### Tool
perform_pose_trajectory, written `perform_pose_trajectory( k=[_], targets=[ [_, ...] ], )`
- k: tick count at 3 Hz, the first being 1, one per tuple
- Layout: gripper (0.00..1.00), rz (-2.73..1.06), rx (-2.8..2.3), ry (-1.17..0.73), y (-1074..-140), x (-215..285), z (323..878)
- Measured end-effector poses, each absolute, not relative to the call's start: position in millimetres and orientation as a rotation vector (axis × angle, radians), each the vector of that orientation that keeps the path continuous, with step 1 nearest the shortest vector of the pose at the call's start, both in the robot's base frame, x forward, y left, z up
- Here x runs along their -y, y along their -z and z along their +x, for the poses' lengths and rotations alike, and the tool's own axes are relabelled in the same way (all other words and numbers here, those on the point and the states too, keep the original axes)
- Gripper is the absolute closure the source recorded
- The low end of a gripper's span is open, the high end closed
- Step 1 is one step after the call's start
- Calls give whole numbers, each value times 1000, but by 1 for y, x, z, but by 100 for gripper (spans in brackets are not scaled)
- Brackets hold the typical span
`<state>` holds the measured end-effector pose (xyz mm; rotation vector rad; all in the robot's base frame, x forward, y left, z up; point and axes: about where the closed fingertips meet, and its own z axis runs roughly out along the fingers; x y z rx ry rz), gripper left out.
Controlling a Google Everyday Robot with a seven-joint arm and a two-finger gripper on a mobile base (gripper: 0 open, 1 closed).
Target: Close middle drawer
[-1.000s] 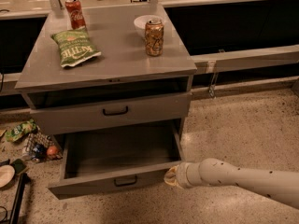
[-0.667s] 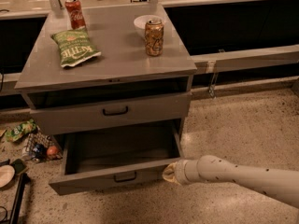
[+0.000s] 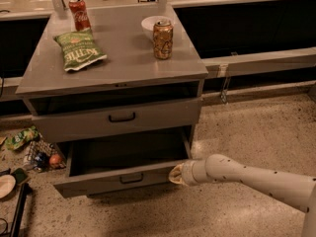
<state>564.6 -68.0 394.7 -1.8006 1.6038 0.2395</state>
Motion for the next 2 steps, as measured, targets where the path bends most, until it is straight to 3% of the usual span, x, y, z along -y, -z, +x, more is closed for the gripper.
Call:
perform_pose_trajectory(
  k=[2],
  targets=[
    [100, -1801, -1576, -239, -393, 75, 599]
  ],
)
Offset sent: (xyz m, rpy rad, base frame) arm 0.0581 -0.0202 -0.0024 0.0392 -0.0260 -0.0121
